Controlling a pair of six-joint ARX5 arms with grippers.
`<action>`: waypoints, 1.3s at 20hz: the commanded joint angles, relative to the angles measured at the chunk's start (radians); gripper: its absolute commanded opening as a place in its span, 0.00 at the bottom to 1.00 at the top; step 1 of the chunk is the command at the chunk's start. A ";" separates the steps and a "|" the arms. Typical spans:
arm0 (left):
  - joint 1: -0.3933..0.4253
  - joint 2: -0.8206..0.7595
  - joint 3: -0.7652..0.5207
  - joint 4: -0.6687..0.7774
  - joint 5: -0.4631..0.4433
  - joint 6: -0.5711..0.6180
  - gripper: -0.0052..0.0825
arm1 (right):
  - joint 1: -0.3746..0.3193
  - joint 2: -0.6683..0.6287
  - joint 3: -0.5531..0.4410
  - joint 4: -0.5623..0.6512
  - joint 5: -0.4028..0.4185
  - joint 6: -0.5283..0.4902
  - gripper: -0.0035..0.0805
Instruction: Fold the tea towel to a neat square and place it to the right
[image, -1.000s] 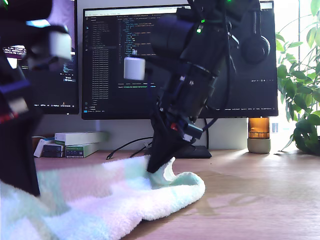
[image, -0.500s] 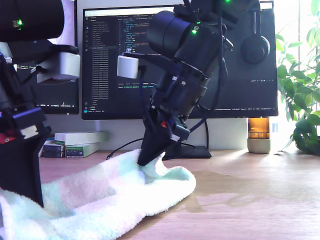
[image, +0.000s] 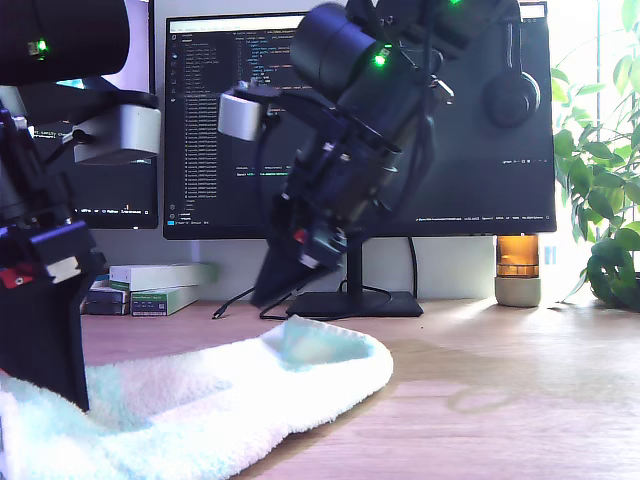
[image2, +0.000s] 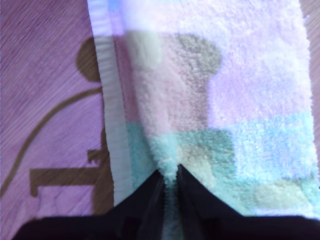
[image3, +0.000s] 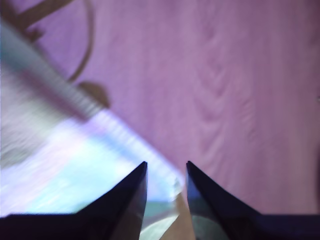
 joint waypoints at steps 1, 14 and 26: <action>0.004 0.011 -0.011 0.000 0.000 0.003 0.13 | 0.010 0.021 0.006 0.032 0.019 0.005 0.30; 0.009 0.008 -0.011 0.013 0.004 0.015 0.04 | 0.011 0.002 0.042 -0.089 -0.053 0.054 0.25; 0.000 -0.174 -0.002 0.036 -0.145 0.084 0.04 | 0.018 0.002 0.043 -0.136 -0.203 -0.089 0.40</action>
